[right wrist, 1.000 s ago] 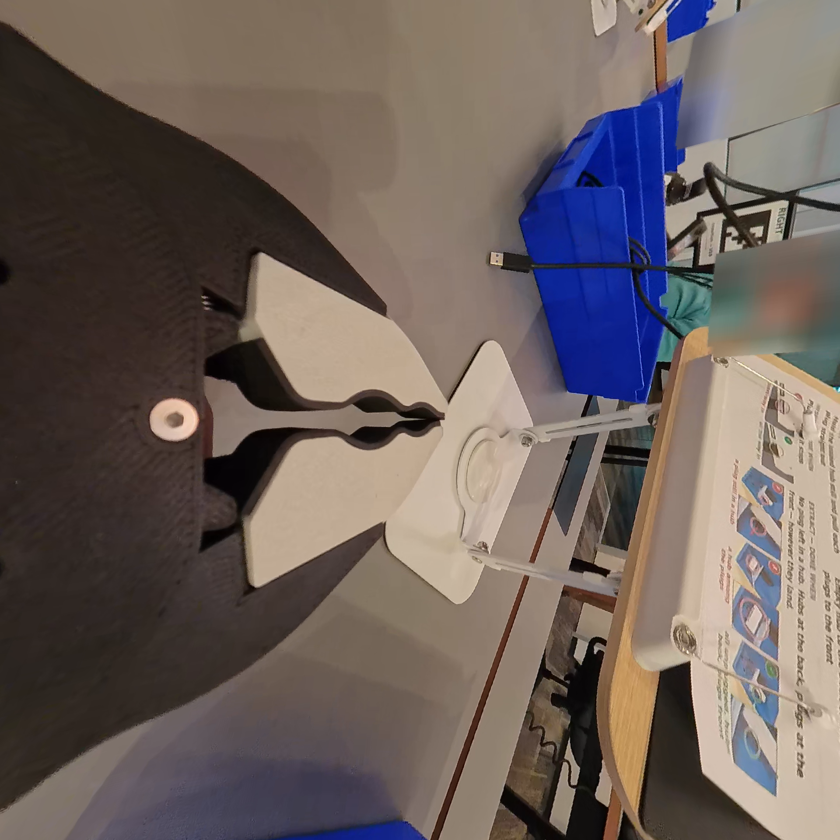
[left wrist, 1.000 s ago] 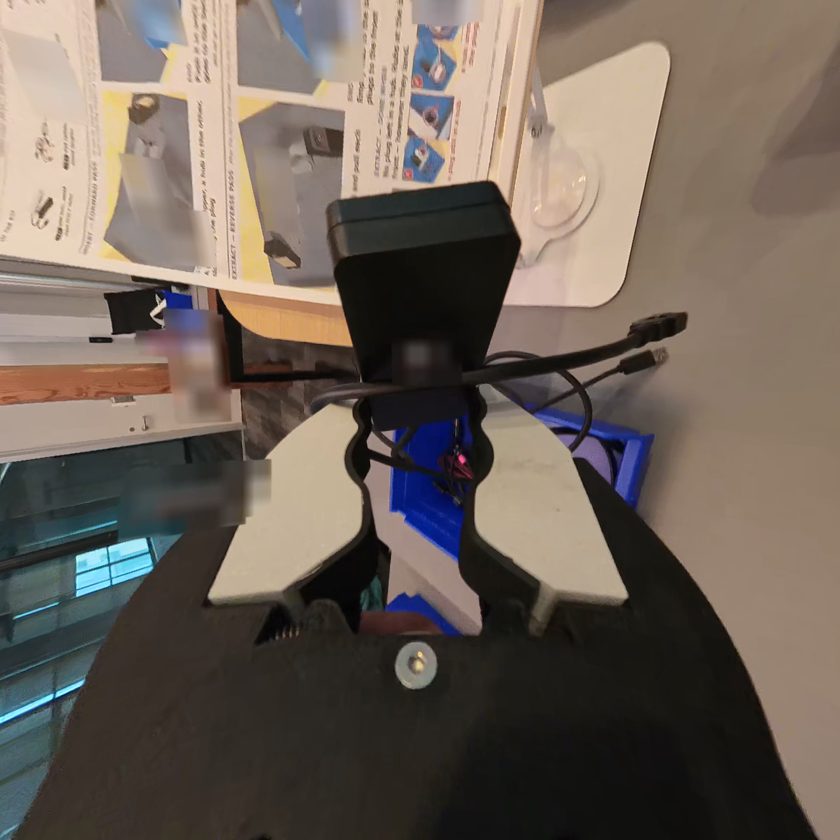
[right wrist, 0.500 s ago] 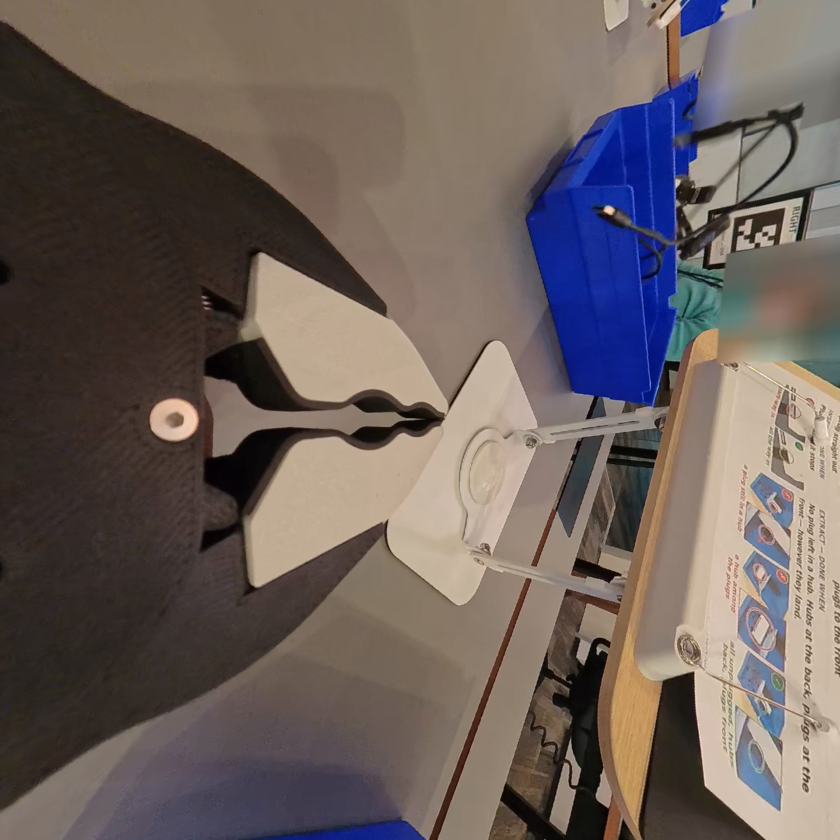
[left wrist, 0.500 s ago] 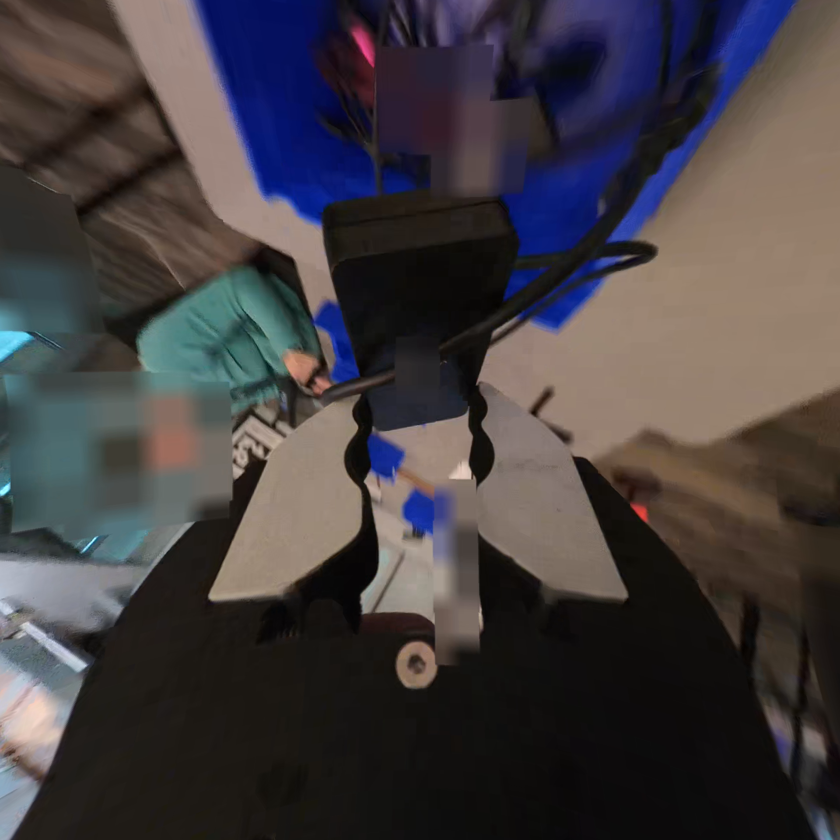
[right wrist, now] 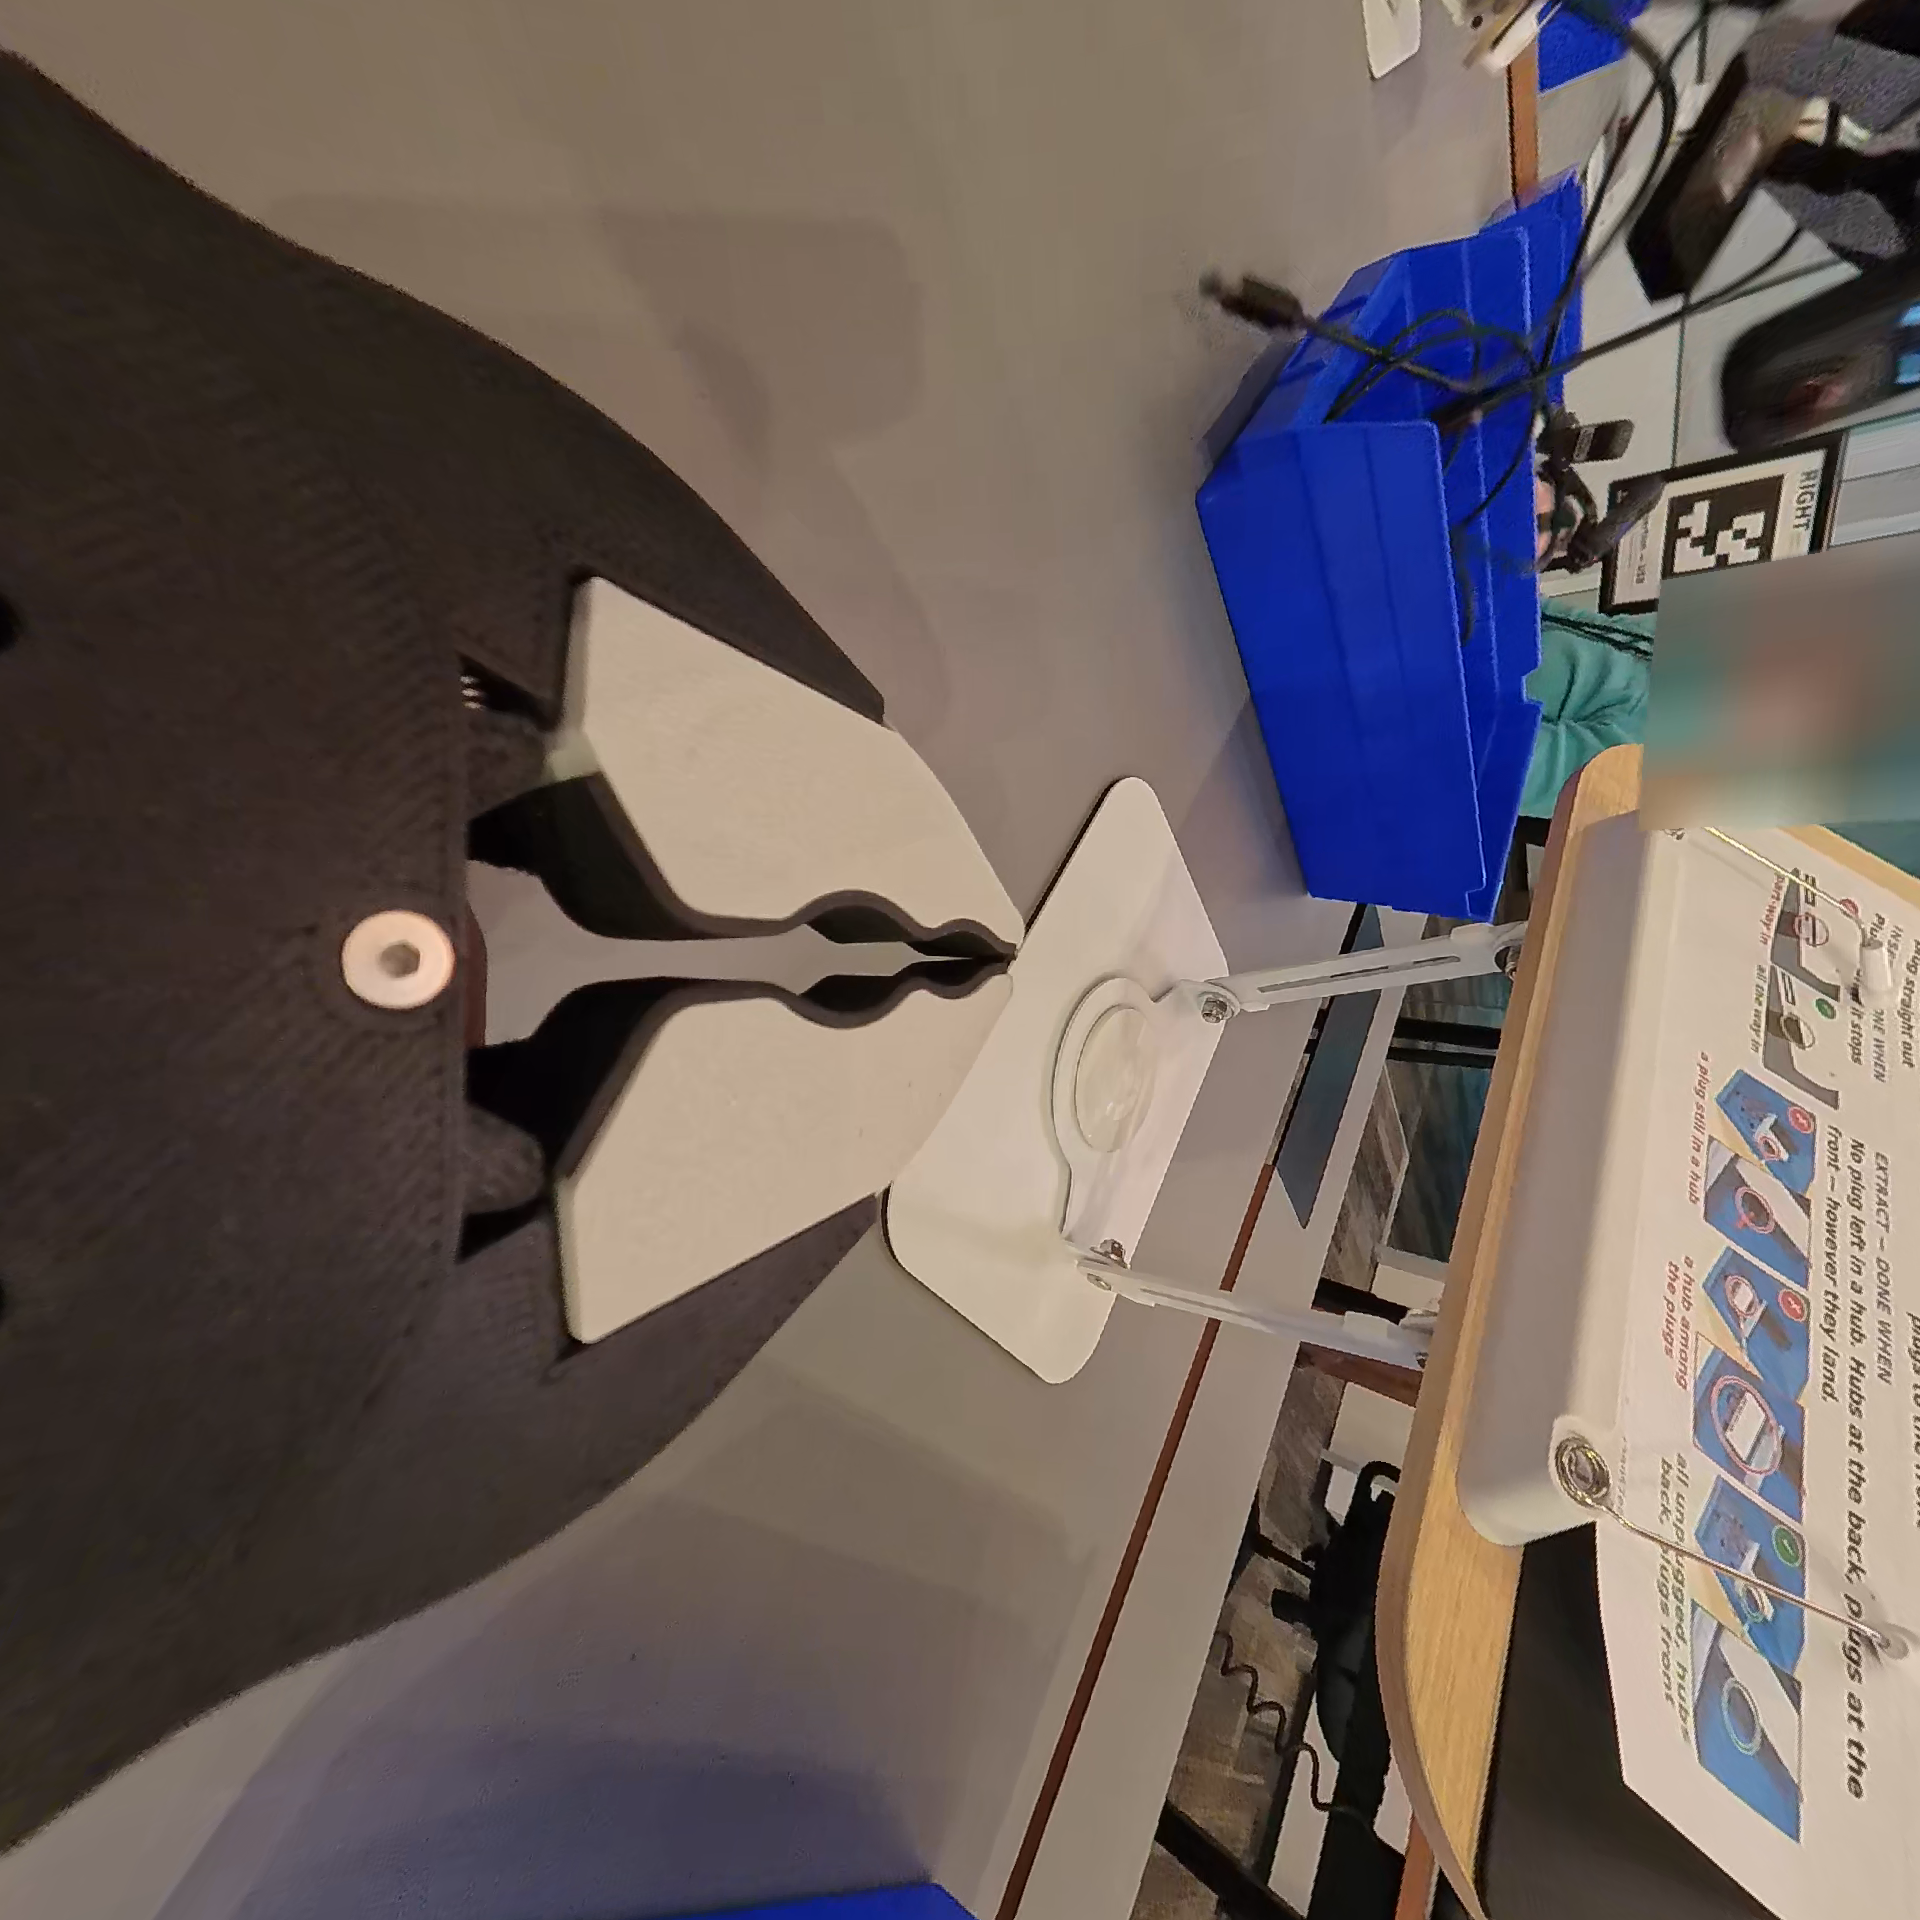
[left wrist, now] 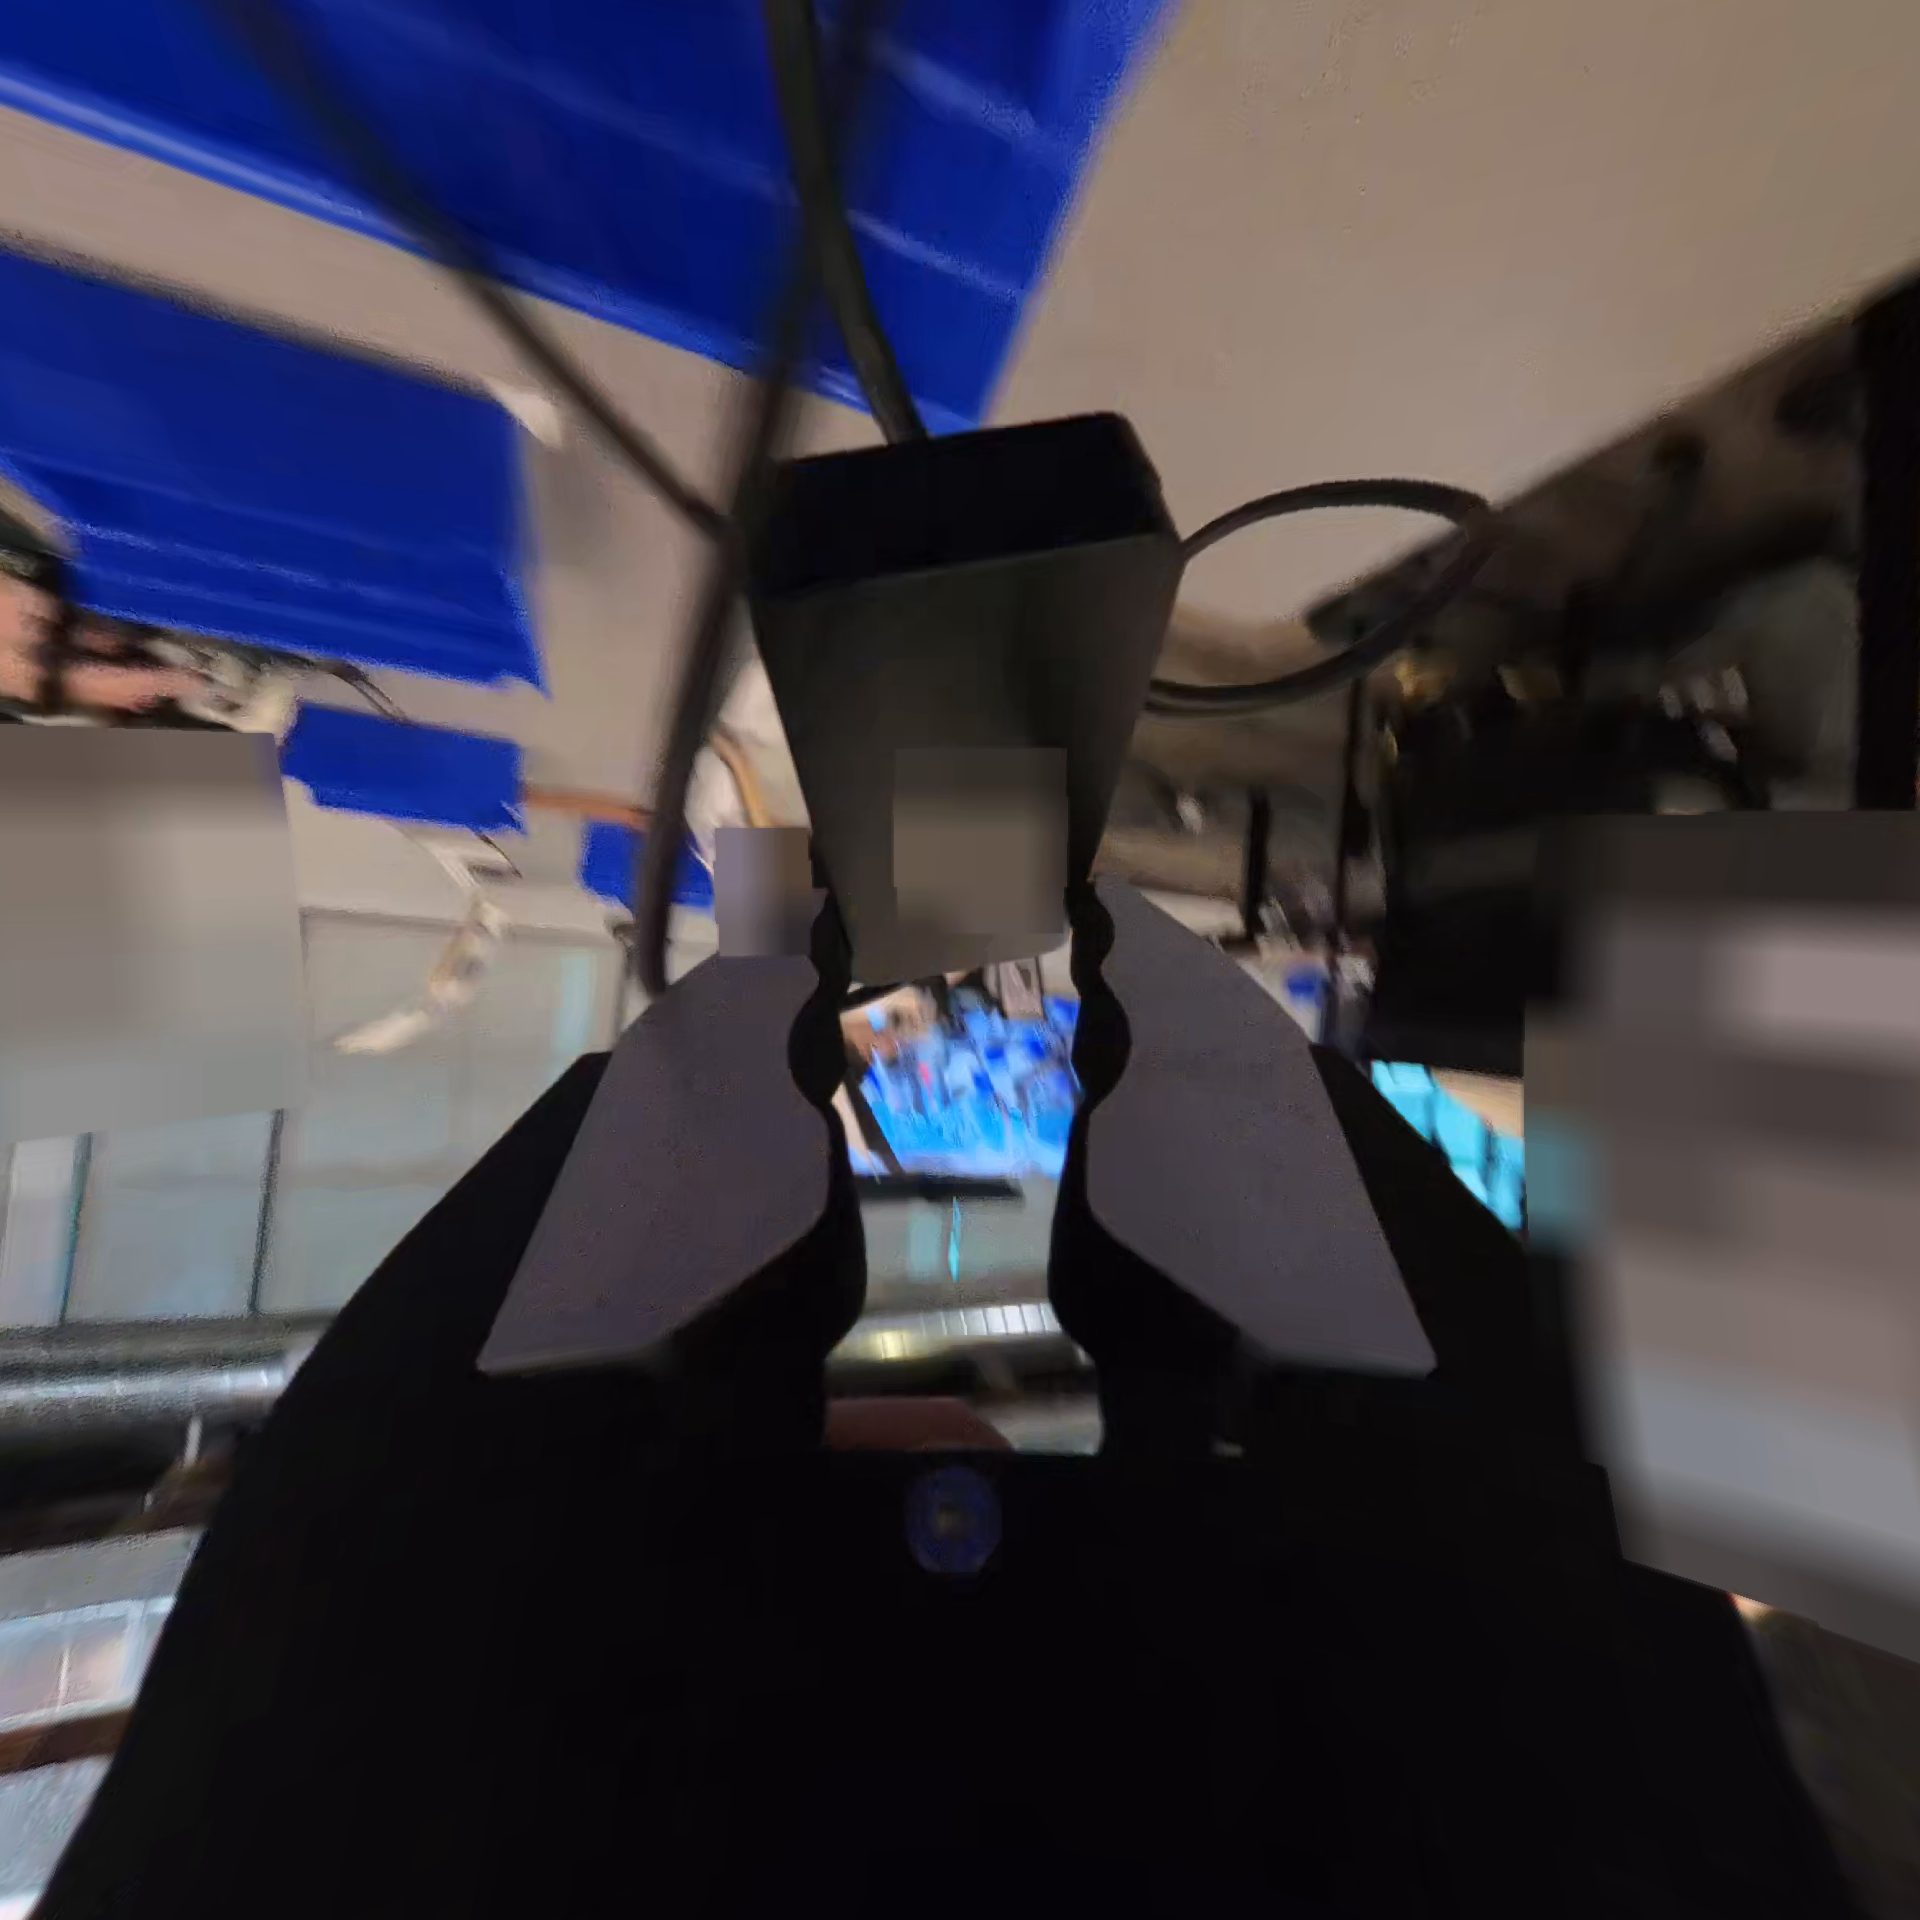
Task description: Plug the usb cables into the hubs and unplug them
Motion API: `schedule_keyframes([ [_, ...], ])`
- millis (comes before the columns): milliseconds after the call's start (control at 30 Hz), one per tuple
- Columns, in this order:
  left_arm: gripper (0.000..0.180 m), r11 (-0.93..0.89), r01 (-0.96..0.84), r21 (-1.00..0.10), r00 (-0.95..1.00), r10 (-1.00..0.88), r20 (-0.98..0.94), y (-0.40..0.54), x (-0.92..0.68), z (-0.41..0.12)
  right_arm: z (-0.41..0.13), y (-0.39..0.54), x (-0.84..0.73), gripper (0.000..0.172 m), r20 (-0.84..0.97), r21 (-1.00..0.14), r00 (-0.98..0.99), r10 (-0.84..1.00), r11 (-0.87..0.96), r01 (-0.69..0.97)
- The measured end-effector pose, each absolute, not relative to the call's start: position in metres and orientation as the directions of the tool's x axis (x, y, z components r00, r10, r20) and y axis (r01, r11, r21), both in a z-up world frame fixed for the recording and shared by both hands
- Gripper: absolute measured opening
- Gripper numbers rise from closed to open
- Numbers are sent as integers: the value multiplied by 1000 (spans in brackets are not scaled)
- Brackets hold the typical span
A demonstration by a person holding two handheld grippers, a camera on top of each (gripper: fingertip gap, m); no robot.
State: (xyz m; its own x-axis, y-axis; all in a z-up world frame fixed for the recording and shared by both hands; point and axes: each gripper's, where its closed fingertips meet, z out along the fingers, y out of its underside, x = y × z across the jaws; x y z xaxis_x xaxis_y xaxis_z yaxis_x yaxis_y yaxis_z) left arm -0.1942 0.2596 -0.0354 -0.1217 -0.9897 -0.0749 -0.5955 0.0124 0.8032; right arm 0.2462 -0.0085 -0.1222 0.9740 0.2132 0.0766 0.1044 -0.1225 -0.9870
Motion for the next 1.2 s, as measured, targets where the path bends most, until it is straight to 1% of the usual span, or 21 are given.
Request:
schedule_keyframes([
  [67,41,19,-509,861,-22,-1000,9,237,-208,-44,-122,-8,246,0,75,-987,974,216,-125,104],
  [100,41,33,-472,881,-25,-999,24,236,-211,-46,-122,-8,245,0,78,-987,973,217,-122,106],
  [133,41,61,-477,877,-10,-998,64,230,-209,-51,-122,-9,245,0,79,-987,973,217,-122,107],
  [233,41,147,-585,798,53,-974,218,200,-189,-66,-122,-9,246,0,75,-987,974,214,-122,103],
  [267,41,190,-647,739,32,-961,275,190,-178,-70,-122,-9,246,0,74,-987,974,214,-122,102],
  [333,41,227,-796,561,-45,-947,319,182,-145,-75,-121,-9,247,0,72,-988,974,213,-120,99],
  [433,41,258,-910,323,-162,-941,297,178,-110,-70,-120,-9,247,0,66,-989,974,216,-115,92],
  [467,41,289,-923,256,-224,-941,255,179,-99,-67,-120,-9,247,0,66,-989,974,217,-115,92],
  [500,41,301,-943,141,-266,-938,223,177,-81,-62,-120,-9,246,0,65,-989,974,218,-114,92],
  [533,41,299,-954,15,-289,-932,218,170,-62,-55,-120,-9,246,0,64,-989,973,220,-115,91],
  [567,41,321,-944,-74,-330,-927,178,168,-48,-48,-121,-9,245,0,64,-989,973,222,-116,92],
  [667,41,352,-894,-276,-390,-916,95,155,-15,-25,-121,-10,247,0,63,-989,974,216,-116,90],
  [767,41,407,-804,-433,-467,-883,37,129,16,-5,-120,-10,248,0,50,-990,976,214,-115,76],
  [800,41,422,-775,-470,-492,-870,31,119,25,-1,-120,-10,248,0,51,-990,976,214,-116,77],
  [867,41,494,-721,-486,-549,-835,-35,102,39,4,-121,-9,248,0,54,-990,975,214,-118,80],
  [933,41,514,-647,-563,-604,-796,-33,77,52,17,-121,-10,249,0,53,-990,976,211,-117,79],
  [967,41,532,-609,-588,-607,-790,-87,75,59,26,-121,-10,249,0,53,-990,976,209,-116,79],
  [1033,41,502,-535,-679,-604,-789,-108,63,71,51,-120,-10,250,0,49,-991,977,206,-114,74],
  [1067,41,508,-504,-699,-611,-781,-128,55,77,57,-120,-10,251,0,47,-991,978,205,-113,71],
  [1133,41,561,-503,-658,-623,-762,-174,42,88,48,-120,-10,252,0,42,-991,978,204,-114,66],
  [1200,41,601,-519,-608,-629,-750,-204,30,105,27,-119,-10,252,0,39,-992,978,204,-113,63],
])
